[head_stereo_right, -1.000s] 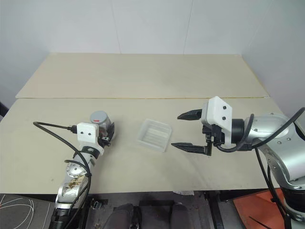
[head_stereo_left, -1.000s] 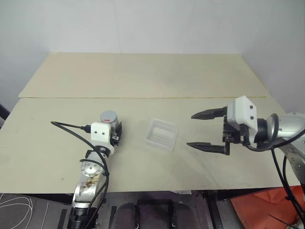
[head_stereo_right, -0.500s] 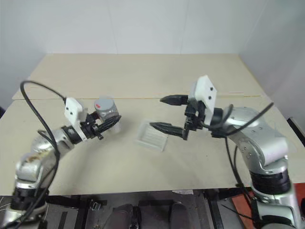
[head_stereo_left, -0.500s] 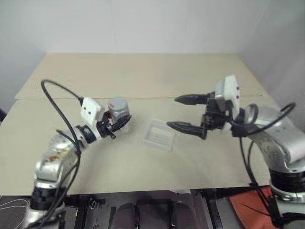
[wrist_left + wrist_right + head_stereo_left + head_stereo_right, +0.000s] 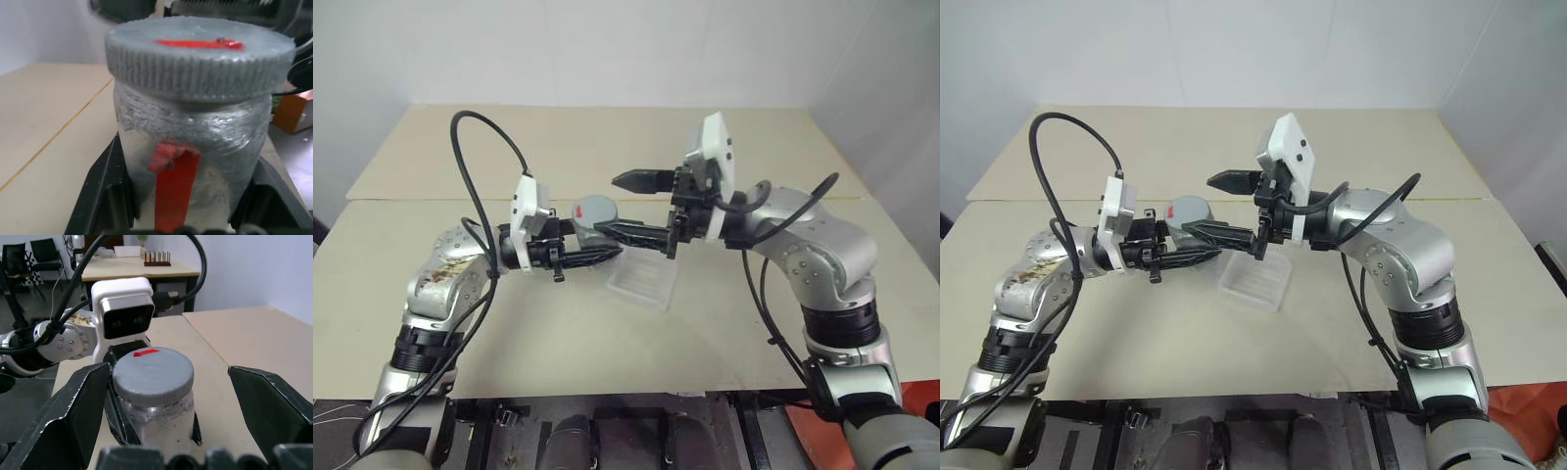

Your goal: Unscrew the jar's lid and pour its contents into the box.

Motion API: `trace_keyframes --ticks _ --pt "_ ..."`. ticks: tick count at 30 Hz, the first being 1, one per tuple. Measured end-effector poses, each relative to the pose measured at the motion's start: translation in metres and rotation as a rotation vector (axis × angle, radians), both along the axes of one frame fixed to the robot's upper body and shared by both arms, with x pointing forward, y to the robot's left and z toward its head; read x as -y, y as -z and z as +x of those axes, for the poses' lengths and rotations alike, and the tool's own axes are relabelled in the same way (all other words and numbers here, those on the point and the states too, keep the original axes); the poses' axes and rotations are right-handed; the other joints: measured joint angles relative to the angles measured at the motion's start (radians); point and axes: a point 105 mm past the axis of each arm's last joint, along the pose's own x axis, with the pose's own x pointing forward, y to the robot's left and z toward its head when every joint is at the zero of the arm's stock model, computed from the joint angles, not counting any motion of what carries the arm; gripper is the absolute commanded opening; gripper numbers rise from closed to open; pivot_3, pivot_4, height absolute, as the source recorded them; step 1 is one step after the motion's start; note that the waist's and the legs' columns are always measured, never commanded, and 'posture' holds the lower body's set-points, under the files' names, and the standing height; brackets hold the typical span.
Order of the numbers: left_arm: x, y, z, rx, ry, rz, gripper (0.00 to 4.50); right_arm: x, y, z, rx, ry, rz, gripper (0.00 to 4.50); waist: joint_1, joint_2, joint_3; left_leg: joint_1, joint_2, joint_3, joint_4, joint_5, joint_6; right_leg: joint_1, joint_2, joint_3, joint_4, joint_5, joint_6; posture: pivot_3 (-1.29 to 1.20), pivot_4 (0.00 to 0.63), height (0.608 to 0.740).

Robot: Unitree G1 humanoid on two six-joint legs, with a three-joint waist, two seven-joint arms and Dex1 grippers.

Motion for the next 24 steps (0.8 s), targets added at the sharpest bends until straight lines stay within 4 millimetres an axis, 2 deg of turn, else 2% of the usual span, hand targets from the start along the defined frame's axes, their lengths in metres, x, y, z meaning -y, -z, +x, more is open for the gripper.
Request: trace_keyframes --ticks 15,18,21,22,24 --pt "0.001 -0.003 0.000 0.008 0.044 0.013 1.93 -0.015 0.006 -0.001 0.007 -0.022 -0.032 4.50 -0.008 0.000 0.000 0.000 0.000 -0.001 0.000 0.000 0.000 -0.001 0.000 0.000 0.001 0.000 0.000 0.00 0.150 0.740" --pt "0.002 -0.003 -0.001 0.011 0.051 0.017 1.93 -0.017 0.006 -0.001 0.000 -0.028 -0.024 3.89 -0.008 0.000 0.000 0.000 0.000 -0.001 0.000 0.000 0.000 -0.001 0.000 0.000 0.001 0.000 0.000 0.00 0.150 0.740" --pt "0.000 -0.004 0.000 0.014 0.042 0.018 1.93 -0.019 0.007 -0.002 -0.009 -0.045 -0.019 2.93 -0.008 0.000 0.000 0.000 0.001 -0.001 0.000 0.000 0.000 -0.001 0.001 0.000 0.001 0.000 0.000 0.00 0.150 0.740" --pt "0.000 -0.004 0.000 0.016 0.041 0.022 1.93 -0.020 0.007 -0.002 -0.011 -0.047 -0.018 2.76 -0.008 0.000 0.000 0.000 0.001 -0.001 0.000 0.000 0.000 -0.001 0.001 0.000 0.001 0.000 0.000 0.00 0.150 0.740" --pt "-0.001 -0.004 0.000 0.016 0.040 0.025 1.93 -0.020 0.007 -0.003 -0.013 -0.053 -0.017 2.76 -0.008 0.000 0.000 0.000 0.001 -0.001 0.000 0.000 0.000 -0.001 0.001 0.000 0.001 0.000 0.000 0.00 0.150 0.740"
